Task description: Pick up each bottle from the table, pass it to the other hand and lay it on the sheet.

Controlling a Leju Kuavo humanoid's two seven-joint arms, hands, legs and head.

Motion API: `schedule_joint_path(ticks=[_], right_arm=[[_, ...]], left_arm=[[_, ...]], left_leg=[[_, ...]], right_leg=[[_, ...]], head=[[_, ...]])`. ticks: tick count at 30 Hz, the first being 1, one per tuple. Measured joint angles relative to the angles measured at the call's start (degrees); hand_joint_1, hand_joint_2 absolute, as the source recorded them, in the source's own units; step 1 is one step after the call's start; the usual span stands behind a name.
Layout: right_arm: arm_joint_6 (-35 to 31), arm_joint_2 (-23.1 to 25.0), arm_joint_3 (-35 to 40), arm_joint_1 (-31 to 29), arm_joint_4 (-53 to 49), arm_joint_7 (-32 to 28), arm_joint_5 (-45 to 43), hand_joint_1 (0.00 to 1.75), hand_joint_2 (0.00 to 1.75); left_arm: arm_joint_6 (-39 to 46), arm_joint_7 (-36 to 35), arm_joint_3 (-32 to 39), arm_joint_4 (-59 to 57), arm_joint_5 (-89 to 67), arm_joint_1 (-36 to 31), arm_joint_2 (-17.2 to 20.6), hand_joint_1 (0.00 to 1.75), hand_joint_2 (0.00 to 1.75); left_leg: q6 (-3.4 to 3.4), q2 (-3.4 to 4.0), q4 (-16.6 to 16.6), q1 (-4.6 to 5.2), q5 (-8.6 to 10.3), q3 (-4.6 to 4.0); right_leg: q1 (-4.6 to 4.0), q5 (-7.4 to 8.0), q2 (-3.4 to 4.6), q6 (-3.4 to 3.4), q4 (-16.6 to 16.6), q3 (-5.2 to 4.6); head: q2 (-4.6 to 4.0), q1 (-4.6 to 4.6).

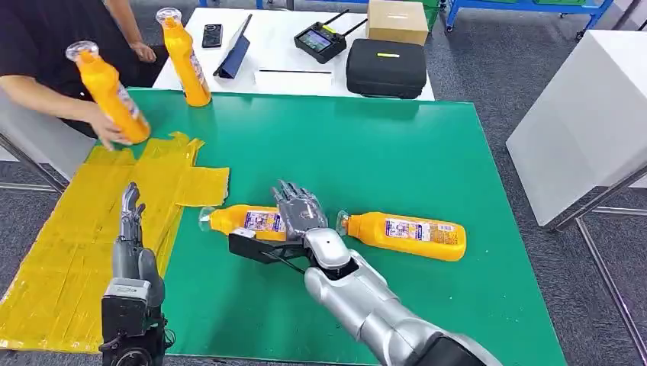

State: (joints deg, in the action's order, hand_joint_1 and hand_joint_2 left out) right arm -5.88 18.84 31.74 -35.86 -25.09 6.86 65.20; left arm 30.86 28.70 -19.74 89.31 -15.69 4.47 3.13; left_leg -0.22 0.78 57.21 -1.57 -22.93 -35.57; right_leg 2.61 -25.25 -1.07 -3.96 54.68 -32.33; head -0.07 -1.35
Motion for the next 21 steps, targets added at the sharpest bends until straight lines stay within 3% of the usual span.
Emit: schedule_joint_path(ticks=[8, 12, 17, 21], right_arm=[[0.35, 0.20, 0.26, -0.20, 1.07, 0.13, 0.02, 0.00, 1.75], [5.65, 0.63, 1.94, -0.49, 2.55, 3.37, 1.40, 0.00, 1.75], [16.88, 0.48, 4.77, -0.54, 5.36, 10.80, 4.09, 0.00, 1.75], [23.01, -0.46, 6.73, -0.77, 7.12, 15.30, 5.44, 0.00, 1.75]], left_arm=[[-0.04, 0.02, 0.09, 0.00, 0.02, 0.00, -0.07, 0.00, 0.00], [-0.83, 0.68, 0.72, 0.00, 0.83, -0.07, -0.48, 0.00, 0.00], [-0.94, 1.55, 0.83, -0.02, 2.95, -0.83, -0.90, 0.00, 0.00], [-0.66, 2.67, 0.83, -0.09, 5.29, -1.14, -1.05, 0.00, 0.00]], left_leg=[[0.00, 0.00, 0.00, 0.00, 0.00, 0.00], [0.00, 0.00, 0.00, 0.00, 0.00, 0.00], [0.00, 0.01, 0.00, 0.00, -0.01, 0.03], [-0.17, 0.07, -0.01, 0.00, -0.26, 0.45]], right_leg=[[0.00, 0.00, 0.00, 0.00, 0.00, 0.00], [0.00, 0.00, 0.00, 0.00, 0.00, -0.03], [0.01, -0.01, 0.01, 0.01, -0.02, -0.04], [0.02, -0.20, 0.13, 0.13, -0.08, -0.30]], head=[[0.00, 0.00], [0.00, 0.00], [0.00, -0.02], [0.00, 0.00]])
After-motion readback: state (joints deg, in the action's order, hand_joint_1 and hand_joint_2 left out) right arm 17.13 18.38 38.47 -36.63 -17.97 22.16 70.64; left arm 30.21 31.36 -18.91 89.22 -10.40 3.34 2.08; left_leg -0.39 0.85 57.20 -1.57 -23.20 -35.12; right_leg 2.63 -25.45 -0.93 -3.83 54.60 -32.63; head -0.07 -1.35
